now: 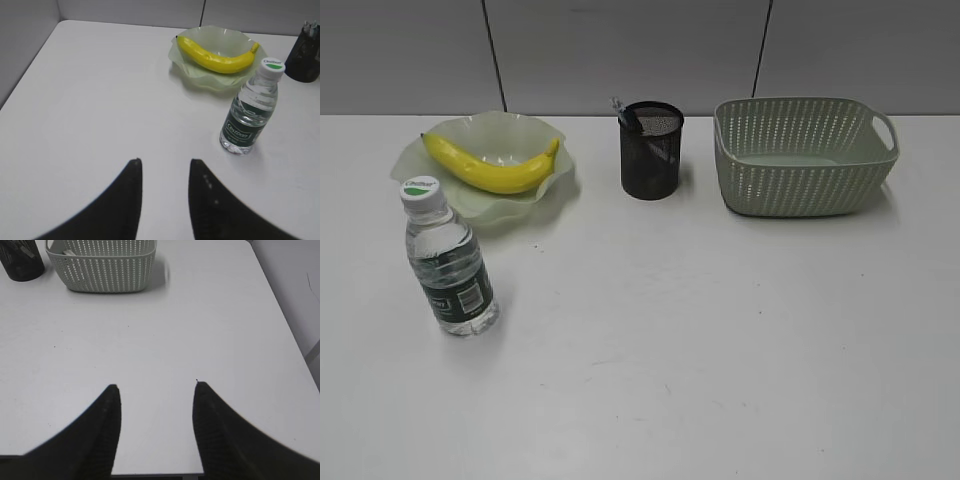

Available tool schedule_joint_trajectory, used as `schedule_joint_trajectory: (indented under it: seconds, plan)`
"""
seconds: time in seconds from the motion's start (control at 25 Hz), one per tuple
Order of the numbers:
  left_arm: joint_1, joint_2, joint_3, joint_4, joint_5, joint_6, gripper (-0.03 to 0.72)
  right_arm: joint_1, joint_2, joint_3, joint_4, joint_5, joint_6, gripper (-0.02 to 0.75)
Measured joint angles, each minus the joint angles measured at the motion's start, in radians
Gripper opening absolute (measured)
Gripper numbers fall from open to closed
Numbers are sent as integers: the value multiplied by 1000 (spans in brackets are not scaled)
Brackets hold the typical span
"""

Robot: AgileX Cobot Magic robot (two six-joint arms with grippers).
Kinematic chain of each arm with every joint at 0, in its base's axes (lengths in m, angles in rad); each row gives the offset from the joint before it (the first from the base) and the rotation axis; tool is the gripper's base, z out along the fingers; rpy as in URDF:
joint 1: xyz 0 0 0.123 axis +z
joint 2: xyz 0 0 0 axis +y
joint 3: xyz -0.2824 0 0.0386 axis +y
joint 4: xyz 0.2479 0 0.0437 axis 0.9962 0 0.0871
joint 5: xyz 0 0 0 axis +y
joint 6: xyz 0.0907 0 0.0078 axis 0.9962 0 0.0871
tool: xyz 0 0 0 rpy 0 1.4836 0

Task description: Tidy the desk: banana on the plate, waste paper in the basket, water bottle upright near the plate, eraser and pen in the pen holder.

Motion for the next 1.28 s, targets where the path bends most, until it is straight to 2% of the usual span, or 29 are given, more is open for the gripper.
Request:
schedule_joint_trajectory:
  seconds: [0.16,0.28,0.4,1.28]
  plan:
    - [0,0,0,-15,0,25,238,0,0,0,0,0,0,382]
    - [0,0,0,-78,0,131,238,0,0,0,0,0,0,382]
    - [0,0,0,-117,0,177,238,0,0,0,0,0,0,382]
    - [0,0,0,-116,0,192,238,0,0,0,0,0,0,382]
